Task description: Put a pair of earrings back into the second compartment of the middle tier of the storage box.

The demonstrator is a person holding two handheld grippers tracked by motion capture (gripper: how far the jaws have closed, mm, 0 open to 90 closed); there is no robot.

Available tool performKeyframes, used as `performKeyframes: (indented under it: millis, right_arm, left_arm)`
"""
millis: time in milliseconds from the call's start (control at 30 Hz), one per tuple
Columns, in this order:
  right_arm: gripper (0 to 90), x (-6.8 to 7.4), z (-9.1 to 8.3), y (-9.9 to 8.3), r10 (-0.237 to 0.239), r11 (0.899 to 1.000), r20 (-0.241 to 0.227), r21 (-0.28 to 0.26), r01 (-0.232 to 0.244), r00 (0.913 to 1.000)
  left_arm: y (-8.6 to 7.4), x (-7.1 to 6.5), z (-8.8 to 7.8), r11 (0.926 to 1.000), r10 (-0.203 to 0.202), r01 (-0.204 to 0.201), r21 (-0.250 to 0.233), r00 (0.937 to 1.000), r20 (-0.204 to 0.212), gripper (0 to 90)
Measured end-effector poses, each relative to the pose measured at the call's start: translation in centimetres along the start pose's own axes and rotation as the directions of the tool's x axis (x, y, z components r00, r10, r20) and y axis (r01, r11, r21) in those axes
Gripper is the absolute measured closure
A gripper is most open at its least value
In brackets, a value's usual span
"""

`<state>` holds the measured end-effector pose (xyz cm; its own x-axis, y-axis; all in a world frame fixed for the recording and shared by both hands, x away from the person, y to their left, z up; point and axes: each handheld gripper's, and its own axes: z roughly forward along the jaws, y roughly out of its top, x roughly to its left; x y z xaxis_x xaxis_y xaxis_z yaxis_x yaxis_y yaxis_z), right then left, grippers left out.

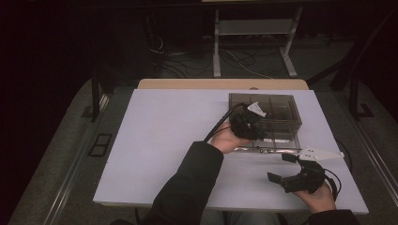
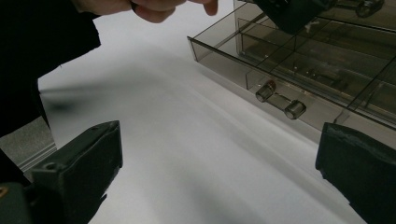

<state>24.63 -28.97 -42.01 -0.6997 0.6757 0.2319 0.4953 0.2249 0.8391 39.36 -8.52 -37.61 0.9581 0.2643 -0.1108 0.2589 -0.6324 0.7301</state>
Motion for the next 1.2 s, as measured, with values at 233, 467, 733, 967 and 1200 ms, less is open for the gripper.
performKeyframes:
  millis: [233,467,733,967,1200]
  right_arm:
    - [0.3,0.0,0.0,0.0,-0.001,1.0,0.001,0.002,0.001,1.0]
    - [0.3,0.0,0.0,0.0,0.001,1.0,0.004,0.0,-0.001,1.0]
    - [0.3,0.1,0.0,0.0,0.004,1.0,0.007,-0.001,-0.004,1.0]
    - [0.3,0.1,0.1,0.0,0.005,1.0,0.009,0.004,-0.005,0.9999]
    - [0.3,0.1,0.2,0.0,0.008,1.0,0.014,0.006,-0.008,0.9999]
  left_arm:
    - [0.0,0.1,-0.1,0.9987,-0.03,0.03,-0.041,0.9995,0.005,63.4]
    - [-0.7,0.3,-2.2,0.9951,-0.061,0.065,-0.075,0.997,0.047,41.4]
    - [-2.2,1.1,-5.7,0.984,-0.11,0.121,-0.131,0.99,0.088,14.6]
    - [-4.1,1.1,-8.2,0.9867,-0.099,0.1,-0.128,0.995,0.015,0.0]
    - [-7.0,1.0,-10.7,0.9819,-0.131,0.125,-0.143,0.9908,-0.035,0.0]
